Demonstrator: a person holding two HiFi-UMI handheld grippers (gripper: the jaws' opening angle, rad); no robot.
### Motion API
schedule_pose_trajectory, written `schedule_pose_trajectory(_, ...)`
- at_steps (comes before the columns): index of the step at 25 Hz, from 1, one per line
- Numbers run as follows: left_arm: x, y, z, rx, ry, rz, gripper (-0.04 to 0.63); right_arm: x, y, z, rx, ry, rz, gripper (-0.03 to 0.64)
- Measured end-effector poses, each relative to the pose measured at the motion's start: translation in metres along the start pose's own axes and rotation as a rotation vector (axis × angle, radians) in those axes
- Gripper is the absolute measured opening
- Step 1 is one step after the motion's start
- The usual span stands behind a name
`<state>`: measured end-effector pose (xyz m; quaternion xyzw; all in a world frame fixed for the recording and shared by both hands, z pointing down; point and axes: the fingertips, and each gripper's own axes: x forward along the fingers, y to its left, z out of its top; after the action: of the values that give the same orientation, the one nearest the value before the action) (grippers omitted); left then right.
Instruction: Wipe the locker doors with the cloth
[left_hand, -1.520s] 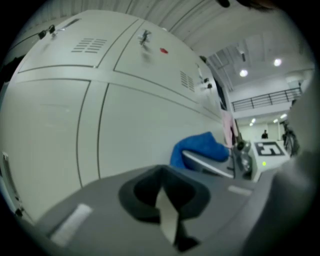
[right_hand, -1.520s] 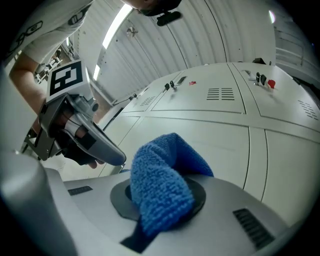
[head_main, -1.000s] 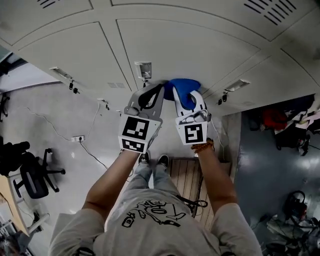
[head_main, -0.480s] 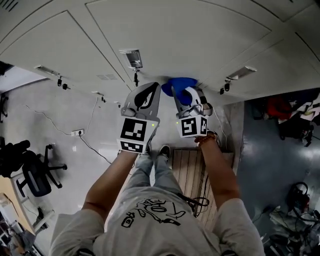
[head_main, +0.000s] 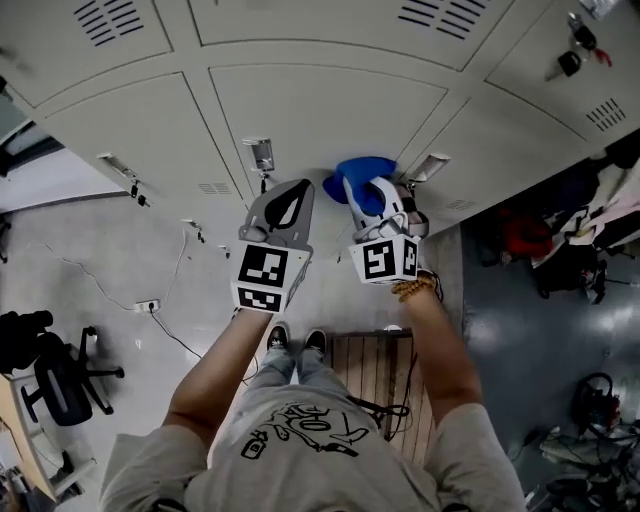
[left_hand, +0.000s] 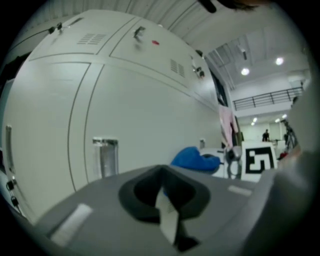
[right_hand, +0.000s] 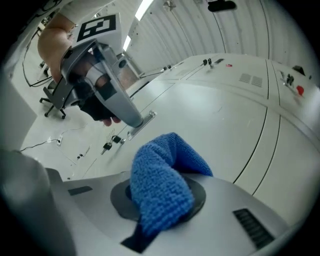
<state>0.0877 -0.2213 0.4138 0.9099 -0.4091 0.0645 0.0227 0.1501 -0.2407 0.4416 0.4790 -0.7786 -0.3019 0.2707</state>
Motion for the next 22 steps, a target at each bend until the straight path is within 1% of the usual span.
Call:
schedule_pose_trajectory(3,-0.003,0.007,0.032,0.019,-0.034,0.009,0.003,-0.003,-0.037,0.041,-0.022,-0.050,-0.030,0.032)
schedule_pose_trajectory(7,-0.011,0.015,0.071,0.048,-0.073,0.014,0.003,-0.011,-0.081,0.089,-0.006,-0.115,-0.086,0.032)
schedule_pose_trajectory(12,-0.022,0.026,0.109,0.079,-0.123,0.024,0.003,-0.020,-0.124,0.131,0.009,-0.180,-0.149,0.032)
schedule_pose_trajectory(15,-0.030,0.034,0.124,0.086,-0.145,0.033,0.003,-0.025,-0.143,0.149,0.031,-0.245,-0.199,0.032)
schedule_pose_trajectory(17,-0.037,0.041,0.131,0.086,-0.156,0.041,0.003,-0.027,-0.152,0.156,0.074,-0.277,-0.229,0.032)
schedule_pose_trajectory(19,-0.044,0.049,0.132,0.083,-0.159,0.052,0.003,-0.029,-0.153,0.156,0.124,-0.286,-0.250,0.032)
schedule_pose_trajectory(22,-0.053,0.061,0.127,0.074,-0.148,0.070,0.003,-0.025,-0.143,0.152,0.192,-0.289,-0.255,0.032)
